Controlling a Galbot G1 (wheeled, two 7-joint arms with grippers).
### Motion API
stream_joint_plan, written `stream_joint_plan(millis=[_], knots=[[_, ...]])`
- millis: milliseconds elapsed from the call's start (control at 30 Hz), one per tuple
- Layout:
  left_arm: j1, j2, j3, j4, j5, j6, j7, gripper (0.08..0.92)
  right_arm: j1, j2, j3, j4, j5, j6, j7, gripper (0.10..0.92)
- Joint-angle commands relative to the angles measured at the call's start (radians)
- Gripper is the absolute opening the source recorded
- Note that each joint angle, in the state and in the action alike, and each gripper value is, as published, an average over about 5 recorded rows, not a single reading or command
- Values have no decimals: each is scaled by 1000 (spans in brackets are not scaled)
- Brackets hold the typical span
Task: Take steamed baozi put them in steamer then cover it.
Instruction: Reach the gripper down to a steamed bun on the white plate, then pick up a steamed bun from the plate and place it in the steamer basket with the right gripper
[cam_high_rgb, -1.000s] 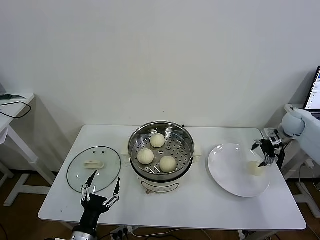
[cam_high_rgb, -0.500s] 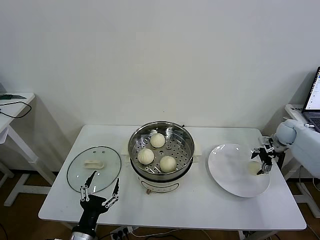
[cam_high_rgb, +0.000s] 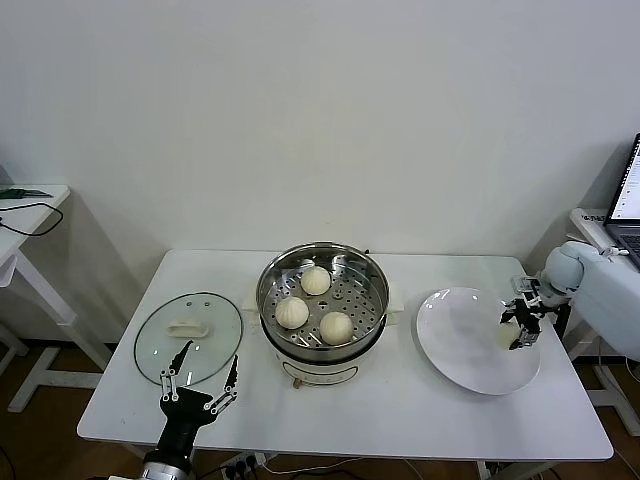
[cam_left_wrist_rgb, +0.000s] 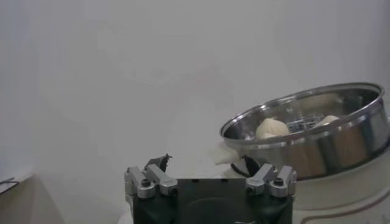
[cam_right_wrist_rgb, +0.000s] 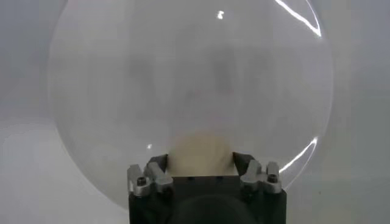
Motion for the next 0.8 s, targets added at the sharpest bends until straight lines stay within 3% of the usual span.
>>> stream_joint_plan(millis=[33,133,333,567,800], knots=[[-3,2,2,0,-1,0,0,823,124,-15,-35,82,13,4,-76,654],[-8,3,5,0,-1,2,0,823,246,-19,-105,182,75,-3,-142,653],[-15,4,15,2,-1,3,0,823,546,63,-342,363,348,-99,-207,653],[-12,4,18,-3,0,0,0,823,715,246,-472,414,542,-176,-208,653],[-14,4,15,-5,-1,-2,0,823,710,375,-523,450,616,-239,-119,653]])
